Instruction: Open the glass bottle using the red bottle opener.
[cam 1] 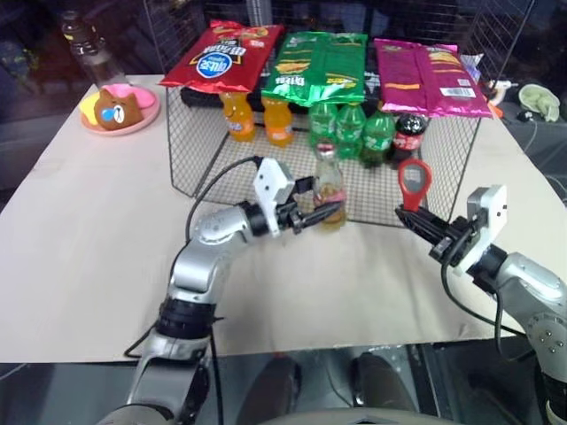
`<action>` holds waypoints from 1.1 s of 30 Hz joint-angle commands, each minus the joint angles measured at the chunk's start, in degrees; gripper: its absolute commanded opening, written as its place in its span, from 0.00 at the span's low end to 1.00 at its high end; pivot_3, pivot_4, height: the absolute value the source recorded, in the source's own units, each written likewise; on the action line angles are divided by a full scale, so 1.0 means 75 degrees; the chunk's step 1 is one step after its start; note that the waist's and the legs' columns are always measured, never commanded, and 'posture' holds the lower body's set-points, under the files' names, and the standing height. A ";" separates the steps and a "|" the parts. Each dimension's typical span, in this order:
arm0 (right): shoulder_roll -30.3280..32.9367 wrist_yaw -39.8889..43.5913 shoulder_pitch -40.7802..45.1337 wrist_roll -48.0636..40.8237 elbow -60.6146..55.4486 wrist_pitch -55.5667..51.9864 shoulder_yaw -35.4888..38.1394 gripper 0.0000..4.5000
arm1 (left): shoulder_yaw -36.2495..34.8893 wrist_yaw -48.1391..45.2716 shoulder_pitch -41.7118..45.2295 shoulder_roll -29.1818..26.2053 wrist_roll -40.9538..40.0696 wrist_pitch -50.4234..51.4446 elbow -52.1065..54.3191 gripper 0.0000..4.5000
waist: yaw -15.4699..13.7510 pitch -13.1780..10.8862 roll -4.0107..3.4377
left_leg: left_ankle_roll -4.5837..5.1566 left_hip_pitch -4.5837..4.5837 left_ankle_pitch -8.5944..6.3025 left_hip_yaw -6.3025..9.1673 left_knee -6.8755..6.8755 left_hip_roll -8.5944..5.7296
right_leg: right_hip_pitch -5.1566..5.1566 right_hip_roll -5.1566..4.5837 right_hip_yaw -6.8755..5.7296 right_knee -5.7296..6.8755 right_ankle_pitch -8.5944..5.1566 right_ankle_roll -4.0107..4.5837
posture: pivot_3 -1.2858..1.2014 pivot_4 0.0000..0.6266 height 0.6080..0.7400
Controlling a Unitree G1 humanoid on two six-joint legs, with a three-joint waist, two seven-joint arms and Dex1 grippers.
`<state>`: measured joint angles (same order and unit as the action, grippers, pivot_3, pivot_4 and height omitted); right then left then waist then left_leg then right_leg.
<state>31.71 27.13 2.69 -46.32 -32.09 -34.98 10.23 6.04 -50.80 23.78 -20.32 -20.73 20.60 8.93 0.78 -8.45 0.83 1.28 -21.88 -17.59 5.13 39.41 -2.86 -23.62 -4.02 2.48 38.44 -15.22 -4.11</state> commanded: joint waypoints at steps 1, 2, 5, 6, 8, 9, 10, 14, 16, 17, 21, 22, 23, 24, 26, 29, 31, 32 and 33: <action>0.0026 0.0078 0.0098 0.0030 -0.0092 0.0152 0.0205 0.00 | 0.0229 -0.0179 -0.0264 -0.0227 0.0022 -0.0174 0.0570 0.57 | -0.0003 0.0000 0.0000 | 0.0000 -0.0001 0.0000 0.0000 0.0000 0.0000 | 0.0000 0.0000 0.0000 0.0000 0.0000 0.0000 | 0.52 0.24 1.00; 0.0019 0.0087 0.0102 0.0038 -0.0086 0.0156 0.0205 0.00 | 0.0292 -0.0132 -0.0323 -0.0263 0.0185 -0.0338 0.0528 0.57 | -0.0004 0.0000 0.0000 | 0.0000 0.0001 0.0000 -0.0001 0.0001 0.0000 | 0.0001 0.0000 0.0000 0.0000 0.0000 0.0000 | 0.52 0.24 1.00; 0.0017 0.0123 0.0126 0.0082 -0.0051 0.0170 0.0192 0.00 | 0.0345 0.0058 -0.0384 -0.0291 0.0352 -0.0442 0.0458 0.57 | -0.0022 0.0000 0.0000 | 0.0000 0.0003 0.0000 0.0000 0.0001 0.0000 | 0.0004 -0.0001 -0.0001 0.0001 0.0000 0.0000 | 0.52 0.24 1.00; 0.0010 0.0115 0.0125 0.0084 -0.0056 0.0171 0.0203 0.00 | 0.0373 0.0078 -0.0450 -0.0302 0.0372 -0.0469 0.0495 0.57 | -0.0019 0.0000 0.0000 | 0.0000 0.0003 0.0000 0.0000 0.0001 0.0000 | 0.0004 -0.0001 -0.0001 0.0001 0.0000 0.0000 | 0.52 0.24 1.00; -0.0003 0.0114 0.0140 0.0094 -0.0037 0.0170 0.0211 0.00 | 0.0457 0.0070 -0.0534 -0.0315 0.0426 -0.0559 0.0529 0.57 | -0.0013 0.0000 0.0000 | 0.0000 0.0003 0.0000 -0.0002 0.0001 0.0000 | 0.0004 -0.0001 0.0001 0.0001 0.0000 0.0000 | 0.52 0.24 1.00; 0.0002 0.0131 0.0132 0.0112 -0.0036 0.0175 0.0201 0.00 | 0.0506 0.0078 -0.0580 -0.0292 0.0451 -0.0606 0.0567 0.57 | -0.0009 0.0000 0.0000 | 0.0000 0.0004 0.0000 -0.0002 0.0001 0.0000 | 0.0004 0.0000 0.0001 0.0001 0.0000 0.0000 | 0.52 0.24 1.00; 0.0004 0.0143 0.0125 0.0122 -0.0036 0.0178 0.0194 0.00 | 0.0534 0.0092 -0.0602 -0.0267 0.0467 -0.0646 0.0590 0.57 | -0.0010 0.0000 0.0000 | 0.0000 0.0004 0.0000 -0.0002 0.0001 0.0001 | 0.0003 0.0000 0.0002 0.0001 0.0000 0.0000 | 0.52 0.24 1.00; 0.0002 0.0161 0.0139 0.0103 -0.0027 0.0156 0.0209 0.00 | 0.0540 0.0298 -0.0552 -0.0117 0.0599 -0.0845 0.0535 0.87 | -0.0016 0.0000 0.0000 | 0.0000 0.0003 0.0000 -0.0002 0.0001 0.0001 | 0.0004 -0.0001 0.0002 0.0001 0.0000 0.0000 | 0.52 0.24 1.00; -0.0006 0.0152 0.0139 0.0067 -0.0038 0.0139 0.0240 0.00 | 0.0542 0.0395 -0.0542 -0.0066 0.0629 -0.0919 0.0534 0.99 | -0.0018 0.0000 0.0000 | 0.0000 0.0003 0.0000 -0.0002 0.0001 0.0001 | 0.0004 -0.0001 0.0001 0.0001 0.0000 0.0000 | 0.52 0.24 1.00; -0.0007 0.0153 0.0137 0.0054 -0.0043 0.0132 0.0251 0.00 | 0.0529 0.0422 -0.0544 -0.0039 0.0616 -0.0952 0.0540 0.99 | -0.0018 0.0000 0.0000 | 0.0000 0.0003 0.0000 -0.0002 0.0001 0.0001 | 0.0004 -0.0001 0.0001 0.0001 0.0000 0.0000 | 0.52 0.24 1.00; -0.0008 0.0161 0.0113 0.0046 -0.0044 0.0113 0.0245 0.00 | 0.0305 0.0498 -0.0467 0.0166 0.0288 -0.0977 0.0641 0.99 | -0.0018 0.0000 0.0000 | 0.0000 0.0003 0.0000 -0.0002 0.0001 0.0001 | 0.0004 -0.0001 0.0002 0.0001 0.0000 0.0000 | 0.52 0.24 1.00; -0.0013 0.0160 0.0106 0.0054 -0.0044 0.0114 0.0236 0.00 | 0.0252 0.0514 -0.0444 0.0225 0.0183 -0.0934 0.0682 0.99 | -0.0019 0.0000 0.0000 | 0.0000 0.0002 0.0000 -0.0002 0.0001 0.0001 | 0.0004 -0.0001 0.0002 0.0001 0.0000 0.0000 | 0.52 0.24 1.00; -0.0018 0.0158 0.0106 0.0059 -0.0040 0.0113 0.0227 0.00 | 0.0203 0.0538 -0.0424 0.0282 0.0079 -0.0905 0.0719 0.99 | -0.0018 0.0000 0.0000 | 0.0000 0.0003 0.0000 -0.0002 0.0001 0.0001 | 0.0004 -0.0001 0.0001 0.0001 0.0000 0.0000 | 0.52 0.24 1.00; -0.0022 0.0156 0.0109 0.0061 -0.0037 0.0111 0.0222 0.00 | 0.0175 0.0555 -0.0415 0.0314 0.0010 -0.0888 0.0740 0.99 | -0.0018 0.0000 0.0000 | 0.0000 0.0003 0.0000 -0.0002 0.0001 0.0001 | 0.0004 -0.0001 0.0001 0.0001 0.0000 0.0000 | 0.52 0.24 1.00; -0.0028 0.0144 0.0133 0.0067 -0.0023 0.0101 0.0213 0.00 | 0.0148 0.0552 -0.0398 0.0332 -0.0129 -0.0792 0.0785 0.99 | -0.0018 0.0000 0.0000 | 0.0000 0.0002 0.0000 -0.0002 0.0001 0.0001 | 0.0004 -0.0001 0.0001 0.0001 0.0000 0.0000 | 0.52 0.24 1.00; -0.0017 0.0146 0.0170 0.0074 -0.0001 0.0092 0.0212 0.00 | 0.0204 0.0479 -0.0396 0.0293 -0.0219 -0.0690 0.0774 0.99 | -0.0017 0.0000 0.0000 | 0.0000 0.0003 0.0000 -0.0002 0.0001 0.0001 | 0.0004 -0.0001 0.0002 0.0001 0.0000 0.0000 | 0.52 0.24 1.00; 0.0011 0.0151 0.0188 0.0108 -0.0006 0.0097 0.0207 0.00 | 0.0266 0.0400 -0.0418 0.0247 -0.0217 -0.0686 0.0757 0.99 | -0.0015 0.0000 0.0000 | 0.0000 0.0003 0.0000 -0.0003 0.0001 0.0001 | 0.0004 -0.0001 0.0002 0.0001 0.0000 0.0000 | 0.52 0.24 1.00; 0.0033 0.0160 0.0194 0.0141 -0.0011 0.0106 0.0201 0.00 | 0.0286 0.0373 -0.0430 0.0230 -0.0213 -0.0691 0.0752 0.99 | -0.0015 0.0000 0.0000 | 0.0000 0.0003 0.0000 -0.0003 0.0001 0.0001 | 0.0004 0.0000 0.0002 0.0001 0.0000 0.0000 | 0.52 0.24 1.00; 0.0053 0.0160 0.0213 0.0174 -0.0012 0.0121 0.0208 0.00 | 0.0300 0.0343 -0.0432 0.0217 -0.0214 -0.0707 0.0735 0.94 | -0.0016 0.0000 0.0000 | 0.0000 0.0003 0.0000 -0.0003 0.0001 0.0001 | 0.0004 0.0000 0.0002 0.0001 0.0000 0.0000 | 0.52 0.24 1.00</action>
<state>31.60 28.12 3.28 -45.22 -31.09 -34.90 10.25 8.38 -47.56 20.13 -18.39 -21.52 15.85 12.73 0.66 -8.45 0.83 1.28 -21.86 -17.59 5.11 39.42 -2.86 -23.59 -4.02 2.49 38.45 -15.22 -4.11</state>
